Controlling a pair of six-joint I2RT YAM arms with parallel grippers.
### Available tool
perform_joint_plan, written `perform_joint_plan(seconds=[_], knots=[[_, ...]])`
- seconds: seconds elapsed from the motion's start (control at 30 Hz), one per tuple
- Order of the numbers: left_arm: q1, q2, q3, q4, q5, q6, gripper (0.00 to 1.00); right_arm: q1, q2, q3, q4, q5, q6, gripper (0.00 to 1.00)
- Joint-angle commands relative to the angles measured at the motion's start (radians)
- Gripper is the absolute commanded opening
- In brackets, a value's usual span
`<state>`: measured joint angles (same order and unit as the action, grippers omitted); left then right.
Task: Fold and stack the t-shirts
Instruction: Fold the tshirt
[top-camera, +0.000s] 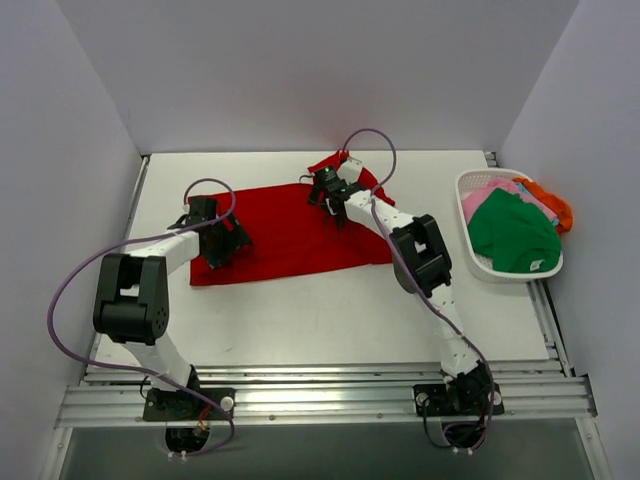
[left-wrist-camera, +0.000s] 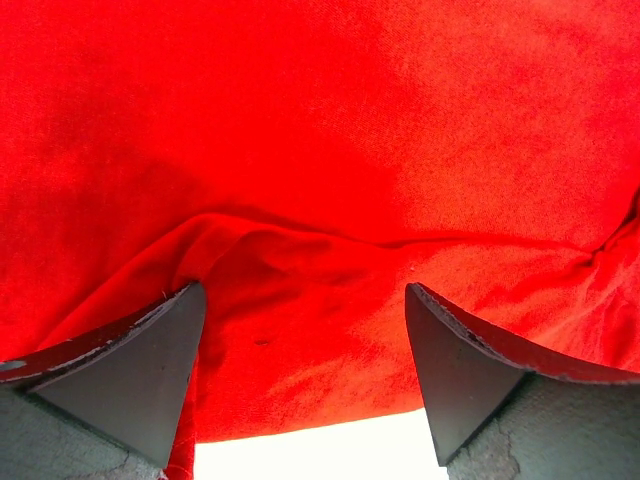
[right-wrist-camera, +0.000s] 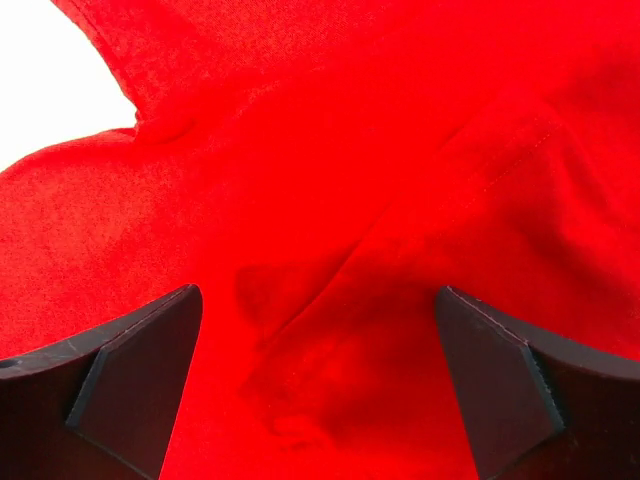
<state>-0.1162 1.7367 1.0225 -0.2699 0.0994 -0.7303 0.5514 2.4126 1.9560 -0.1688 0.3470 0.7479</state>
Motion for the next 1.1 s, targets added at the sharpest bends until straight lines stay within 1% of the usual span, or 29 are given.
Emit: perform_joint_plan(seconds=[0.0,0.03,0.07,0.1,0.13,0.17,0.2,0.27,0.3,0.33,0.37,0.4,0.43,0.47,0.53,0.63,0.73,0.77,0.8,0.83,0.93,1.07], knots=[[0.007,-0.048,0.011,-0.002,-0.058,-0.001,0.90,0.007,-0.084,-0.014,-0.009,0.009,-0.002,0.97],[0.006,-0.104,-0.005,-0.011,-0.075,-0.006,0.90,0.008,-0.107,-0.069,-0.002,0.017,0.001,0.97],[0.007,-0.139,-0.013,-0.020,-0.088,-0.011,0.90,0.008,-0.163,-0.104,0.017,0.029,0.011,0.97],[0.006,-0.173,-0.021,-0.032,-0.136,-0.020,0.90,0.010,-0.193,-0.141,0.029,0.035,0.016,0.97],[0.006,-0.246,-0.033,-0.063,-0.156,-0.024,0.90,0.013,-0.258,-0.220,0.041,0.043,0.022,0.97],[0.004,-0.287,-0.038,-0.083,-0.177,-0.035,0.90,0.016,-0.286,-0.262,0.070,0.056,0.031,0.97],[0.001,-0.358,-0.045,-0.130,-0.208,-0.041,0.91,0.019,-0.317,-0.334,0.080,0.067,0.037,0.97],[-0.010,-0.428,-0.053,-0.182,-0.231,-0.049,0.91,0.028,-0.393,-0.396,0.095,0.084,0.051,0.97],[-0.020,-0.500,-0.059,-0.234,-0.271,-0.058,0.91,0.030,-0.418,-0.423,0.100,0.098,0.053,0.97],[-0.045,-0.534,-0.079,-0.258,-0.291,-0.064,0.91,0.031,-0.461,-0.475,0.103,0.104,0.057,0.97],[-0.057,-0.572,-0.091,-0.276,-0.305,-0.069,0.92,0.033,-0.478,-0.498,0.107,0.107,0.062,0.97],[-0.071,-0.642,-0.104,-0.317,-0.323,-0.081,0.92,0.035,-0.498,-0.528,0.114,0.104,0.073,0.97],[-0.086,-0.673,-0.113,-0.342,-0.364,-0.089,0.93,0.036,-0.532,-0.552,0.123,0.099,0.077,0.97],[-0.114,-0.706,-0.136,-0.360,-0.381,-0.093,0.93,0.038,-0.547,-0.603,0.141,0.098,0.082,0.97],[-0.134,-0.781,-0.156,-0.411,-0.405,-0.096,0.94,0.048,-0.590,-0.650,0.156,0.092,0.097,0.97],[-0.171,-0.822,-0.205,-0.448,-0.408,-0.089,0.95,0.065,-0.616,-0.727,0.198,0.084,0.114,0.97],[-0.192,-0.807,-0.289,-0.434,-0.383,-0.115,0.95,0.077,-0.630,-0.772,0.216,0.076,0.126,0.96],[-0.194,-0.803,-0.315,-0.417,-0.351,-0.127,0.95,0.081,-0.630,-0.779,0.219,0.075,0.128,0.96],[-0.197,-0.802,-0.344,-0.366,-0.337,-0.144,0.95,0.084,-0.629,-0.787,0.221,0.075,0.128,0.96],[-0.197,-0.807,-0.399,-0.333,-0.328,-0.153,0.95,0.091,-0.626,-0.790,0.221,0.073,0.128,0.96],[-0.197,-0.809,-0.456,-0.226,-0.343,-0.178,0.95,0.105,-0.621,-0.796,0.221,0.075,0.127,0.96],[-0.194,-0.766,-0.437,-0.166,-0.403,-0.198,0.95,0.120,-0.621,-0.801,0.216,0.086,0.123,0.96]])
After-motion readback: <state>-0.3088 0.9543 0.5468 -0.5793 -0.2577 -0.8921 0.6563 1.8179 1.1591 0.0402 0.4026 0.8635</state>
